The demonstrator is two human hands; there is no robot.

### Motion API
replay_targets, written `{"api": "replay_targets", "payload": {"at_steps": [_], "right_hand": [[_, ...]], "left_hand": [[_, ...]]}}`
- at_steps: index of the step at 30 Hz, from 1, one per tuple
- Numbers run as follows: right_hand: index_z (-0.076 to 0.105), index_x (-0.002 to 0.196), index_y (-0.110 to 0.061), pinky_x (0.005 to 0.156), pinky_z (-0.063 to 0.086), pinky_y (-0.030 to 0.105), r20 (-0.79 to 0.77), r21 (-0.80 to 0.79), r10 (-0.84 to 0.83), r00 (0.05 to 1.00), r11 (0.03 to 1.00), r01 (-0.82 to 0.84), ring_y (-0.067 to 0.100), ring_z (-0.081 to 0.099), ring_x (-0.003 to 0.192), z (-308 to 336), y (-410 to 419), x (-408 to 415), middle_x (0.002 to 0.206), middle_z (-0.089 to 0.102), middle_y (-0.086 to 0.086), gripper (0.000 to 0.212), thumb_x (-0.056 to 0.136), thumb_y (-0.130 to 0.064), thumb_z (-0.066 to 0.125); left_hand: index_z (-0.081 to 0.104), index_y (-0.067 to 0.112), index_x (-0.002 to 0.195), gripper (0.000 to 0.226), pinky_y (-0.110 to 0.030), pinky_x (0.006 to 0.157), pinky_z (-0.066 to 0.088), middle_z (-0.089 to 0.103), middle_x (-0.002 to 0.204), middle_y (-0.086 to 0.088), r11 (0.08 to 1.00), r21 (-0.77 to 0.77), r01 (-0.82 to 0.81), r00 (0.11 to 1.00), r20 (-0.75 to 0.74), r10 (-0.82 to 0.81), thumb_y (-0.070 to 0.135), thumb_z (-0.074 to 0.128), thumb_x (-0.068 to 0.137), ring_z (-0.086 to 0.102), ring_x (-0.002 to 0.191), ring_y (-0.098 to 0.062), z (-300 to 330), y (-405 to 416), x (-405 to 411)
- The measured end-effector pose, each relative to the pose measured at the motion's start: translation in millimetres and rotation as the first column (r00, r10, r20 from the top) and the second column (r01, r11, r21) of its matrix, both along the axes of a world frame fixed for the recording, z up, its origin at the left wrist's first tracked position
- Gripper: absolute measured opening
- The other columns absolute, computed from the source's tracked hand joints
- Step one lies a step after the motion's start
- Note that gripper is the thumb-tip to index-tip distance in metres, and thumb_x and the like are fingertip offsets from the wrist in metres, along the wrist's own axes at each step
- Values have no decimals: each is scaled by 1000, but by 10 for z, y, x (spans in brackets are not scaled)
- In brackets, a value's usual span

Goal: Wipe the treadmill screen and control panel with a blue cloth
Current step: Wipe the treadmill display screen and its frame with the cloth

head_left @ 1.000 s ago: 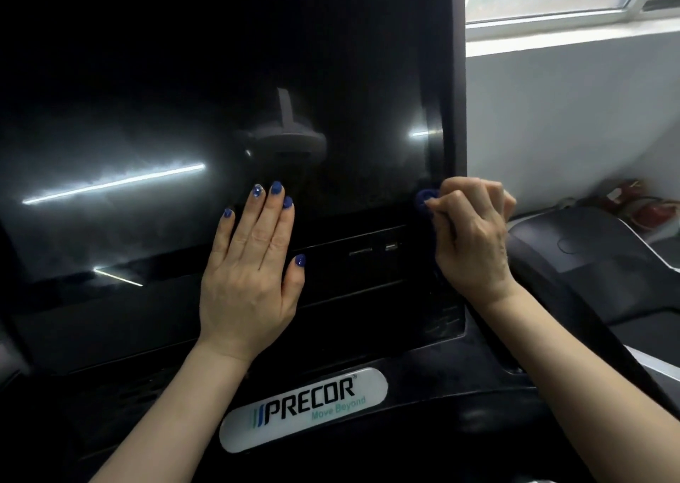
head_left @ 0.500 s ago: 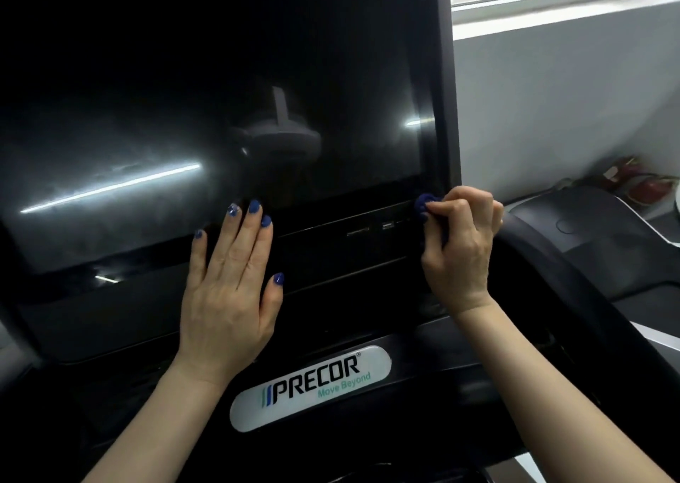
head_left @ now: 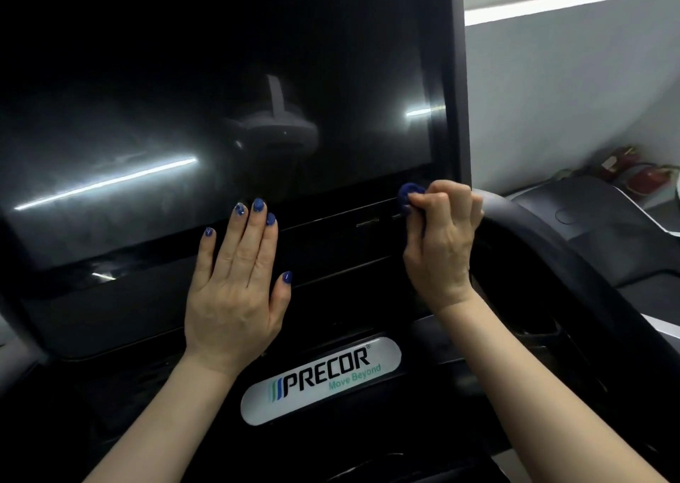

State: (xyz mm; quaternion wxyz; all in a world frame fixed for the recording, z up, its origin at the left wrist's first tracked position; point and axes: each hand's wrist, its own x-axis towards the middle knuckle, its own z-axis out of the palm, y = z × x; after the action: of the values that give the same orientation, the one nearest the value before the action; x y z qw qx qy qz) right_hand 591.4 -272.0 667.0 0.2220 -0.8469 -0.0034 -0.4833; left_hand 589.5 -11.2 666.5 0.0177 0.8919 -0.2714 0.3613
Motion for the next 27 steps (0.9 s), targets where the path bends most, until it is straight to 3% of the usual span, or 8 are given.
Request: {"api": "replay_targets", "payload": {"at_steps": [3,8,12,19,24,27], "right_hand": [[52,102,-16,87,33,37,-10,-106,59,998,993,-60,30,48,96,-47,-160,-85,106,58,15,6,101,-22,48],[54,99,-14,87,35,39,8,46,-19,1000,999,19,27,46,97,49,56,41,106,56,12,5,94,-15,57],[55,105,-19,88,34,39,-4,-109,100,995,989,-100,25,48,100,-16,15,-49,107,59,11,9,100,-26,53],[58,100,-23,90,32,37,13,-37,120,993,992,-119,27,48,99,9,-17,-54,112,50,2,4,97,-23,60],[65,92,-16,82,38,45,23,-73,139,990,988,-137,27,48,95,109,82,-8,101,61,12,6,94,-13,61],[70,86,-11,85,34,38,-16,-162,195,981,967,-196,24,48,97,169,241,7,99,64,10,10,93,-11,63]], "left_hand": [[30,-1,154,59,-49,124,15,24,163,-16,1000,2,0,1000,0,0,30,40,105,20,152,-29,2,8,-3],[30,-1,154,59,-50,124,16,25,162,-16,1000,-7,3,1000,-2,-3,29,42,104,19,153,-28,-4,-6,7],[31,-1,153,58,-50,124,16,26,162,-16,1000,-11,6,1000,-6,-6,29,41,104,20,152,-29,6,-1,-2],[34,-2,151,55,-51,125,11,27,161,-16,996,-53,65,996,-62,-68,25,39,104,18,153,-28,90,180,-111],[32,-2,152,56,-50,125,11,26,162,-17,999,-50,4,998,-62,-8,26,38,104,19,152,-29,2,393,-124],[31,-2,153,57,-50,124,13,26,162,-17,1000,-23,-13,999,-29,12,27,40,104,21,152,-30,-42,393,-111]]}}
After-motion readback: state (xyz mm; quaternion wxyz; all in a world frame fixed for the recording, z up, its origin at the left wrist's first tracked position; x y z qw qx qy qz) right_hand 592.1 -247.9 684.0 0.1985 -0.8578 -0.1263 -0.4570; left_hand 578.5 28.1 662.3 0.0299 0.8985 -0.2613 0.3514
